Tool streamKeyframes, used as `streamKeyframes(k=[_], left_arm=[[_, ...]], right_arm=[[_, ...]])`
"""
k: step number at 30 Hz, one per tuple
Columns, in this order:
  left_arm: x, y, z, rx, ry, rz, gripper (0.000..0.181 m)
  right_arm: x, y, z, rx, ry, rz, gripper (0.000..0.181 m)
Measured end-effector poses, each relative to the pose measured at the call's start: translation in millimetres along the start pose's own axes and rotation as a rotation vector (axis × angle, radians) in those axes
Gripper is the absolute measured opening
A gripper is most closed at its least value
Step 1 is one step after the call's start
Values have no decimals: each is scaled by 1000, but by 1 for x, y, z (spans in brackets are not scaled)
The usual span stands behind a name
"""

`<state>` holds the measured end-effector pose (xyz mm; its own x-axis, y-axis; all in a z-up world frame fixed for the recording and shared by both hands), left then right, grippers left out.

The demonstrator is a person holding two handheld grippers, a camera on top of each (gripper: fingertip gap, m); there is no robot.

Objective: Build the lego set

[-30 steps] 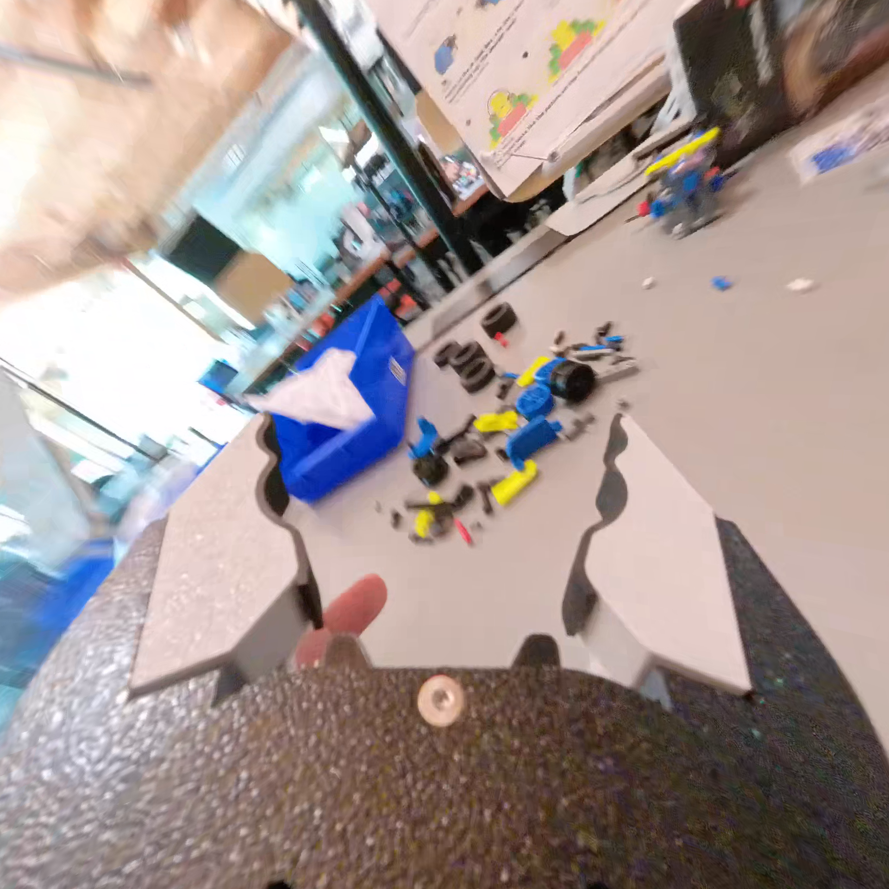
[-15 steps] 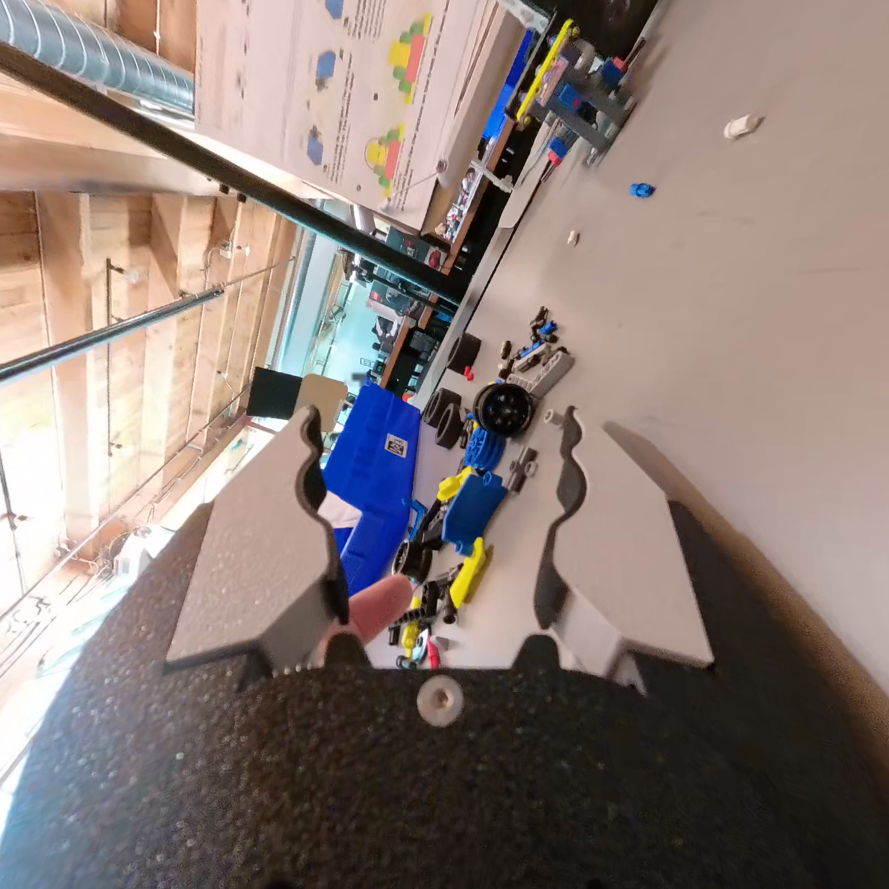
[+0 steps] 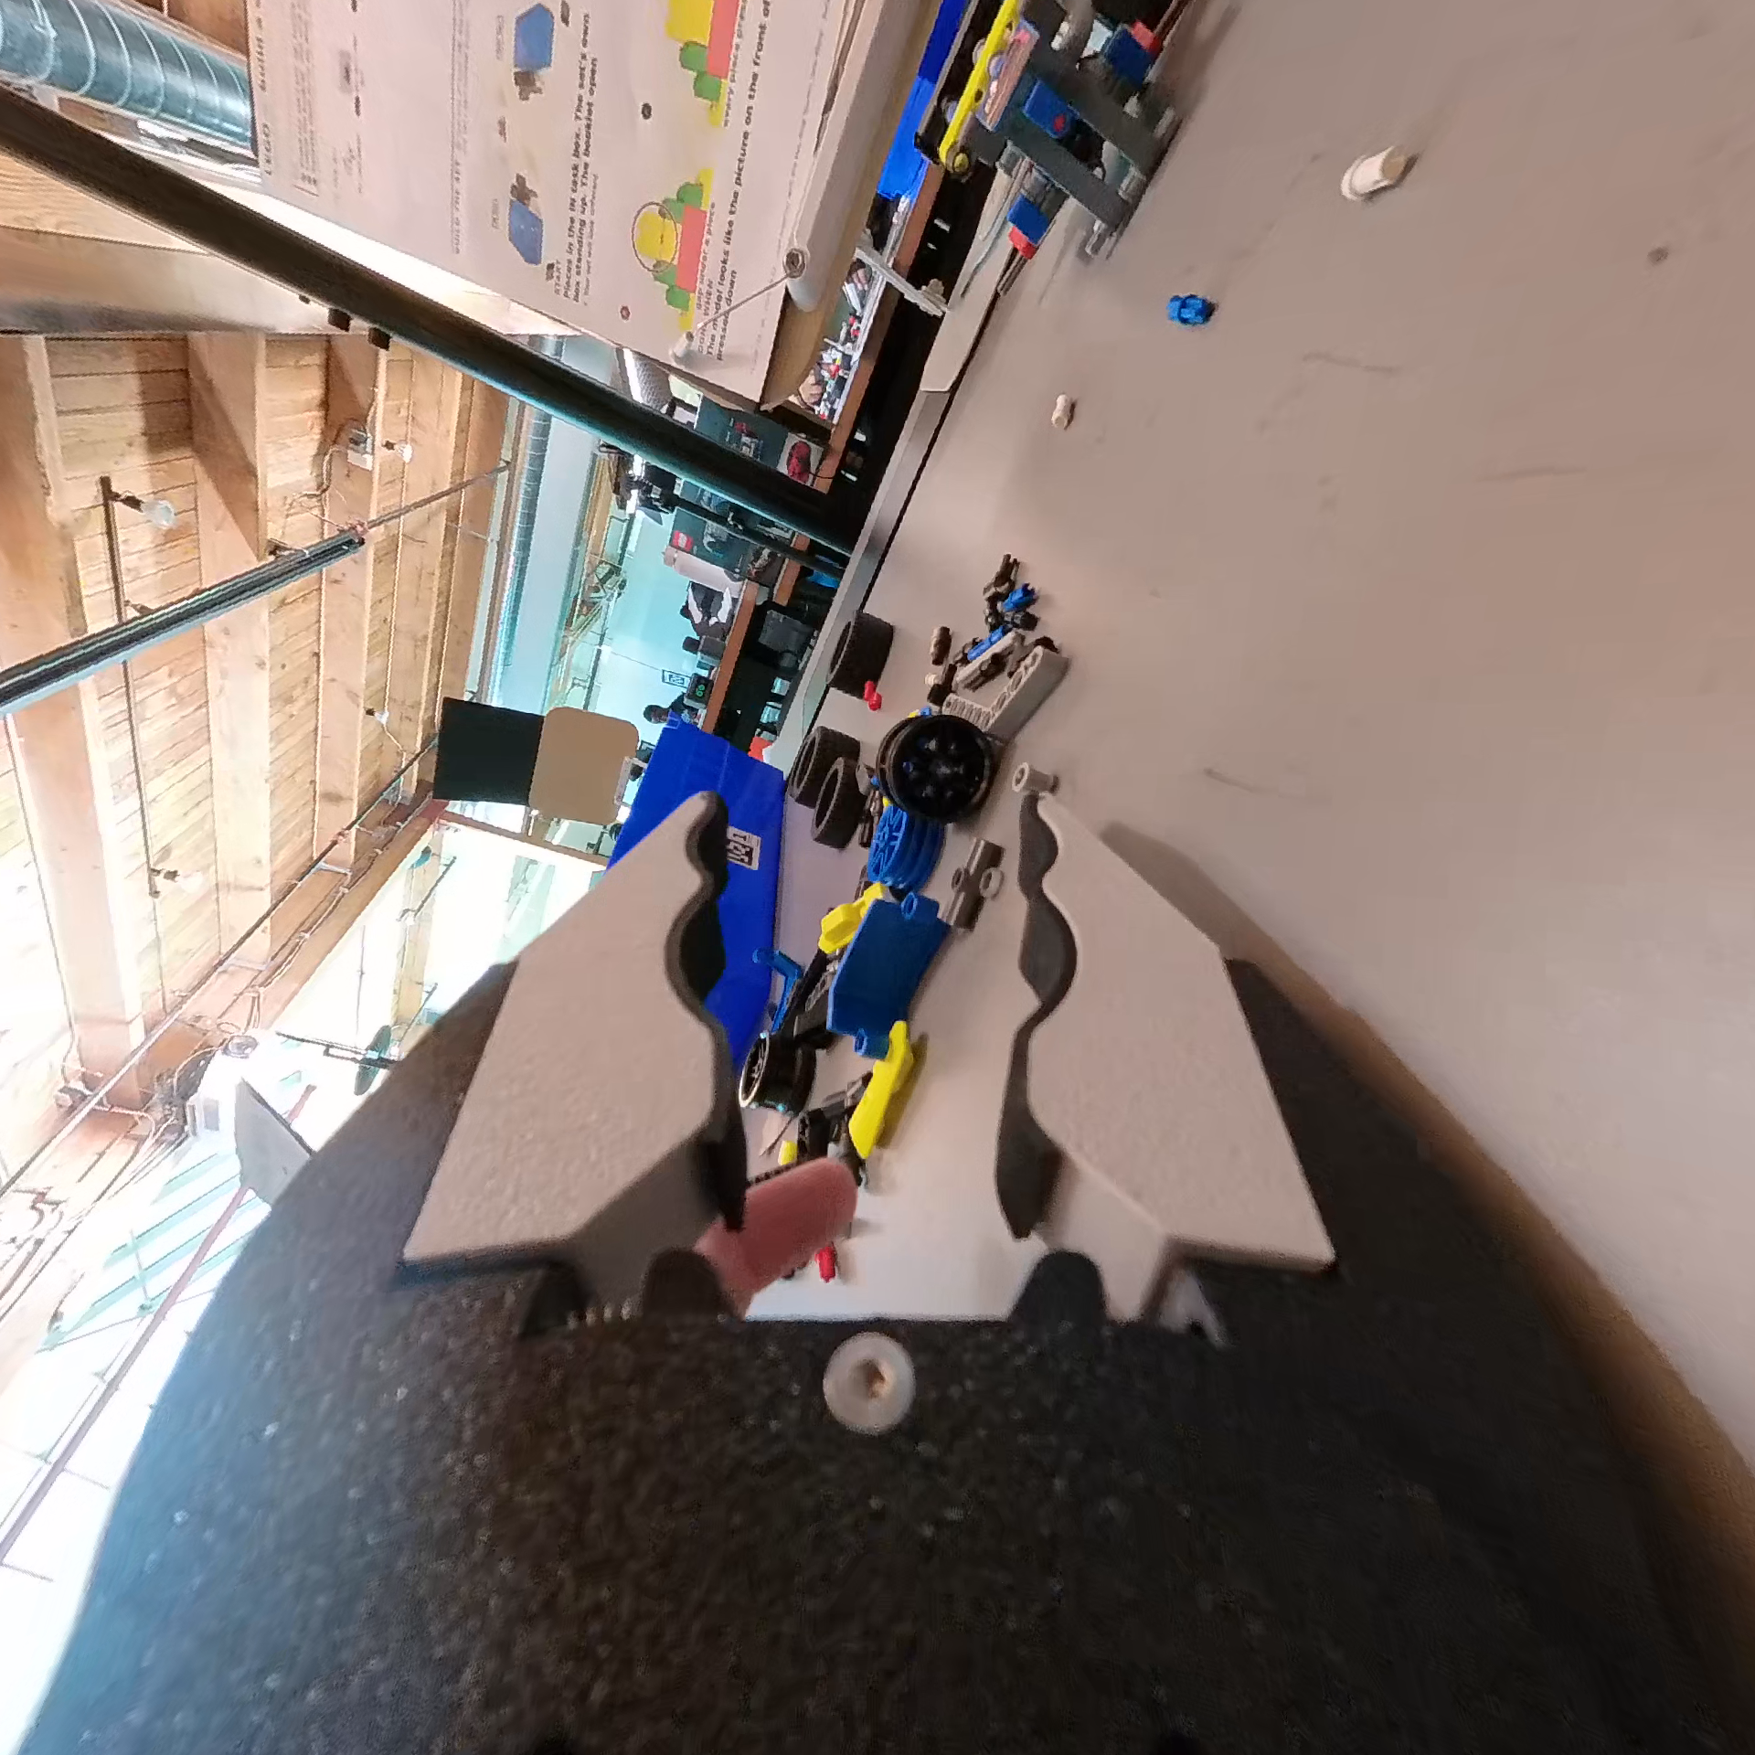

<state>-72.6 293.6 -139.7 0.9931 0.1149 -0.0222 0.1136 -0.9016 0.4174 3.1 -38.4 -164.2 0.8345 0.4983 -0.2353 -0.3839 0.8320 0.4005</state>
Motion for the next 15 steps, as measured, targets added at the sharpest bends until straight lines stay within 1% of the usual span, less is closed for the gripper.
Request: streamKeyframes(k=[1,4,6,7,9,11,12,13,14,15], left_arm=[[0,0,1,4,-4,1,58],[-1,-1,0,6,0,-5,58],[-2,-2,-1,8,6,-12,59],[-2,-3,-3,7,12,-13,62],[-3,-4,-5,-4,16,-13,65],[-7,1,-8,-69,6,-1,81],[-9,11,-7,-142,-45,13,81],[-12,30,-7,-242,-109,48,82],[-14,58,-7,-367,-185,110,80],[-18,91,-6,-512,-293,195,74]], right_arm=[[1,3,0,-18,4,12,3],[0,13,-3,-50,16,76,3],[-5,30,-1,-11,19,194,4],[-6,34,-4,26,52,237,4],[-12,41,-1,75,63,304,4],[-19,53,-3,146,131,404,4],[-22,61,0,209,146,451,4],[-26,72,2,294,196,518,3],[-29,84,6,390,247,583,3],[-32,95,11,477,281,650,3]])
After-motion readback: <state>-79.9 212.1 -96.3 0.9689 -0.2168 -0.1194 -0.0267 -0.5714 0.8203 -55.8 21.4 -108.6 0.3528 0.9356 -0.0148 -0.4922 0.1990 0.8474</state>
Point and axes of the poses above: each gripper's, where its closed fingertips meet, x out along the fingers, y out of its top, z = x × y across the jaws, the point moved 2 cm from there along -x, back along the fingers, and after that the axes turned 8 degrees about z, right-handed, at the moved point
